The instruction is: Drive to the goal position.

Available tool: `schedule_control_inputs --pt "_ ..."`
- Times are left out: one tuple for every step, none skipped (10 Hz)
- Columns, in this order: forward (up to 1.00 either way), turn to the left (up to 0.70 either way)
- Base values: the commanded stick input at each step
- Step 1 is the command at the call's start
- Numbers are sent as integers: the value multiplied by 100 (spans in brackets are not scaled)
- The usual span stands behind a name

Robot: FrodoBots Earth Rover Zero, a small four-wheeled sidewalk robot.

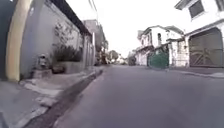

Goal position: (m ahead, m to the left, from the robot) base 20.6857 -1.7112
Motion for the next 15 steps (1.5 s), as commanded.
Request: schedule_control_inputs --pt "100 0" --pt "100 0" --pt "100 0" --pt "100 0" --pt "100 0" --pt "100 0" --pt "100 0" --pt "100 0" --pt "100 0" --pt "100 0" --pt "100 0" --pt "100 0" --pt "100 0" --pt "100 0" --pt "100 0"
